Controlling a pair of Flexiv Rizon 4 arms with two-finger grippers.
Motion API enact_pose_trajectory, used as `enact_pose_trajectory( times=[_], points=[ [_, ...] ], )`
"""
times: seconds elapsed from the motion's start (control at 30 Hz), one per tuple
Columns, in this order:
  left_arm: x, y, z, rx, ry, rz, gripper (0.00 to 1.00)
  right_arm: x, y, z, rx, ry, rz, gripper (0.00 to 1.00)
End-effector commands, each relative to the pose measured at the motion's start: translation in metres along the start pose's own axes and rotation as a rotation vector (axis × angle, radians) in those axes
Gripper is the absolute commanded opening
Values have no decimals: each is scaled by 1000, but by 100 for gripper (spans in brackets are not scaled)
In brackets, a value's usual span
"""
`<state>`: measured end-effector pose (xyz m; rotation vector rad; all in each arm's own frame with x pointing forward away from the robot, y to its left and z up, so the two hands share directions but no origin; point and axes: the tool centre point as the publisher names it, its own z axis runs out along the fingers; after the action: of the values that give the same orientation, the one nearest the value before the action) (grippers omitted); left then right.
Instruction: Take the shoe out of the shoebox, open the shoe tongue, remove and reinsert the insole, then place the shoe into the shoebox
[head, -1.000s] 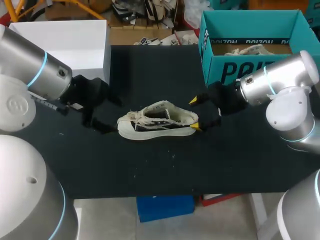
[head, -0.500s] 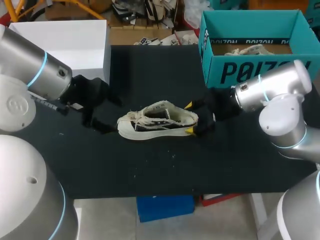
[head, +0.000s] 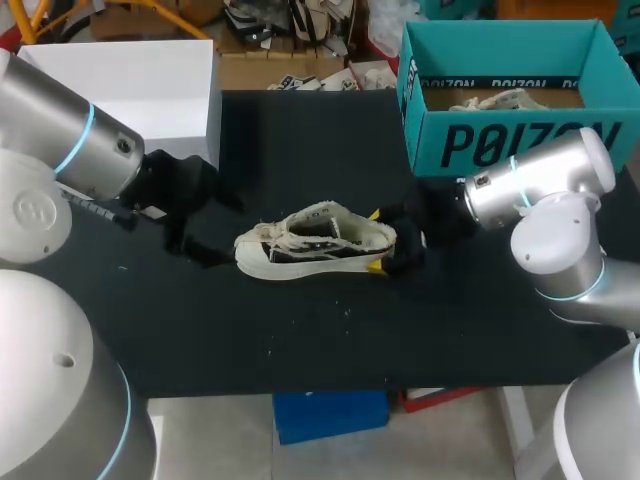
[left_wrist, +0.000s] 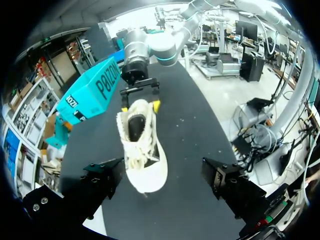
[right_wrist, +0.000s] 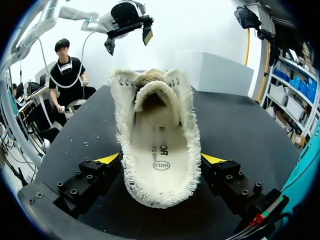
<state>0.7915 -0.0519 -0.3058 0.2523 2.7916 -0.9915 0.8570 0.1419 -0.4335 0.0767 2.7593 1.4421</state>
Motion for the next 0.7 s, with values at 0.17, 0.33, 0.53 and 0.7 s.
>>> enact_pose_trajectory(
  times=[0.17,0.33,0.53,0.7],
  points=[
    [1,1,1,0,-4,2,100,-4,-4,10,6,45,-5,0],
    [1,1,1,0,-4,2,100,-4,-4,10,6,45,-5,0],
    [1,-1,0,-50,-8,0,100,-4,-4,10,6,45,-5,0],
    [-2,-10,0,-168,4,-302,100,-4,-4,10,6,45,-5,0]
  ],
)
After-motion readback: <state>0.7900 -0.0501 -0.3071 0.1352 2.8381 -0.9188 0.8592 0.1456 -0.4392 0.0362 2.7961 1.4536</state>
